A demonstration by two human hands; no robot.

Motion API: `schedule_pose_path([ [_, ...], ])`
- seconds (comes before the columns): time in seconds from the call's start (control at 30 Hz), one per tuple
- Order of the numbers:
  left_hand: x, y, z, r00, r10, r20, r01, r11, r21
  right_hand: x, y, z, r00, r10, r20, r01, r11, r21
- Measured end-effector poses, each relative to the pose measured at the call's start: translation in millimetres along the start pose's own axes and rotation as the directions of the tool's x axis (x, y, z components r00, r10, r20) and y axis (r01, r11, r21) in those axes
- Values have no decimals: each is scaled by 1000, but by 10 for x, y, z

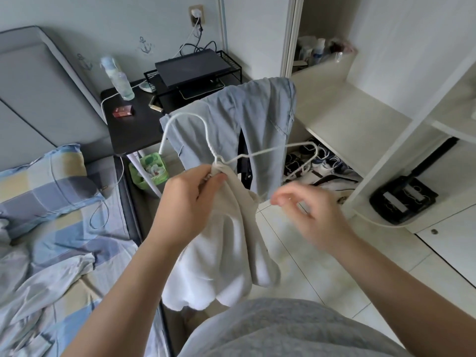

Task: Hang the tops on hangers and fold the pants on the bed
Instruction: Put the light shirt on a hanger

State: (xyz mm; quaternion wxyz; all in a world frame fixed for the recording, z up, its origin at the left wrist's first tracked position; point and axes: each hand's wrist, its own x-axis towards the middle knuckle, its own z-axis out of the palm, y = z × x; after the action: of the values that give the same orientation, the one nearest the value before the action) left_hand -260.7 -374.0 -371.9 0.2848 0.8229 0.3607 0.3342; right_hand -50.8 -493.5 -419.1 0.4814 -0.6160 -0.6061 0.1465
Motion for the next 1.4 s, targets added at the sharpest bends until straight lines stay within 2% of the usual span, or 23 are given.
schedule_pose_path([
  [0.07,13,83,-6,999,-2,-37,0,998,-61,24,42,163,940,190,282,-197,980,-6],
  [0.17,41,166,25,999,-17,-48,11,993,-119,220,89,340,908,143,394,-178,983,54],
  [0.27,69,153,55,997,-50,-63,43,994,-105,360,74,396,886,190,424,-270,953,138],
  [0.37,61,68,39,994,-74,-84,65,993,-101,344,153,400,919,243,311,-311,931,192],
  [0.47,37,-22,30,986,-136,-96,125,986,-111,265,234,376,950,238,204,-276,943,186],
  [0.53,34,-25,50,983,-161,-88,151,982,-114,196,286,389,947,206,247,-247,958,148],
  [0.63,49,24,100,988,-147,-57,140,984,-109,90,333,457,877,270,398,-347,928,135],
  [0.67,56,33,115,989,-140,-45,134,985,-110,56,375,489,837,298,458,-383,918,103],
  [0.73,65,24,136,991,-131,-28,126,985,-117,-1,517,531,759,389,522,-407,909,-84],
  [0.83,75,-13,130,993,-118,-19,115,986,-121,-73,797,497,681,558,474,-407,826,-389],
  [0.9,85,-53,90,994,-106,-6,105,987,-122,-129,929,436,699,541,468,-349,829,-437],
  [1.0,100,-130,-33,994,-82,65,91,986,-139,-141,1068,292,789,414,453,-193,868,-458],
  [1.07,109,-179,-150,990,-68,128,87,985,-147,-149,1194,201,800,423,426,-141,822,-552],
  [1.13,108,-235,-269,978,-71,196,103,982,-156,-145,1303,127,822,414,392,-120,798,-591],
  [1.27,66,-337,-441,943,-131,307,184,971,-152,-76,1253,-45,876,349,332,-110,816,-567],
  [1.4,51,-385,-489,911,-186,367,205,979,-12,32,1132,-211,904,309,296,-138,866,-481],
])
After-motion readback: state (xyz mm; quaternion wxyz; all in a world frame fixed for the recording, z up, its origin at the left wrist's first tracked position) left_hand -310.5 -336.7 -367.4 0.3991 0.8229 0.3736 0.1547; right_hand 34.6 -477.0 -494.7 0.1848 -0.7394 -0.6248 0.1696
